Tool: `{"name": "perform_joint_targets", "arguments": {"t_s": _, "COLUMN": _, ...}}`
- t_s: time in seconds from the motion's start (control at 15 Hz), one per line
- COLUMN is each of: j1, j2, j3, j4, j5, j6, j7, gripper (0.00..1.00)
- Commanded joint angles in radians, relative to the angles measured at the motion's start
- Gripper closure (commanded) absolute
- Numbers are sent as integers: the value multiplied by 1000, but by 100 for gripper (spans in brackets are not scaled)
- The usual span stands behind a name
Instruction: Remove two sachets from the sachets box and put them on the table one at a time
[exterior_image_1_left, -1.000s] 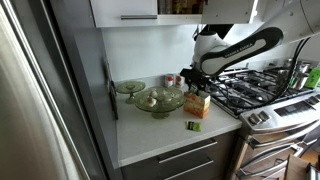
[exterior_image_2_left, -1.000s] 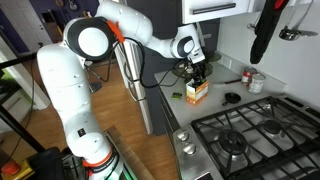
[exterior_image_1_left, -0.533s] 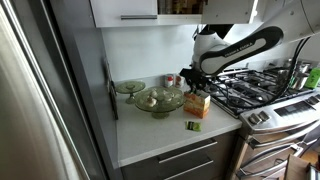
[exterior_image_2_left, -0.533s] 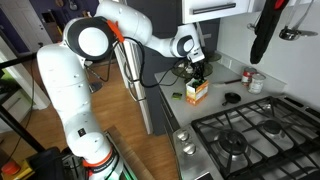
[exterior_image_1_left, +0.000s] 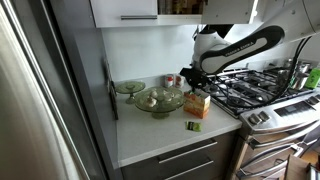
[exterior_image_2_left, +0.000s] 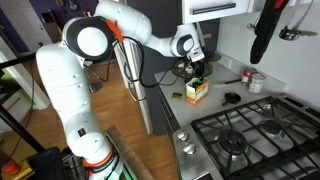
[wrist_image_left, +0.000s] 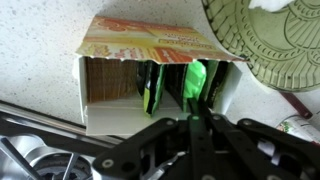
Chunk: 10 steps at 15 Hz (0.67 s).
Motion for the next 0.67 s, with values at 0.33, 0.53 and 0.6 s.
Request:
{"name": "perform_joint_targets", "arguments": {"t_s": 0.33, "j1": 26, "j2": -188, "j3": 3, "j4": -108, "j5": -146, "j6": -5, "j7": 102, "gripper": 100}}
{"name": "perform_joint_targets", "arguments": {"t_s": 0.53, "j1": 14, "j2": -280, "j3": 31, "j4": -174, "j5": -179, "j6": 16, "j7": 103, "gripper": 100}}
{"name": "perform_joint_targets", "arguments": {"t_s": 0.6, "j1": 10, "j2": -308, "j3": 40, "j4": -195, "j5": -177, "j6": 22, "j7": 95, "gripper": 100}}
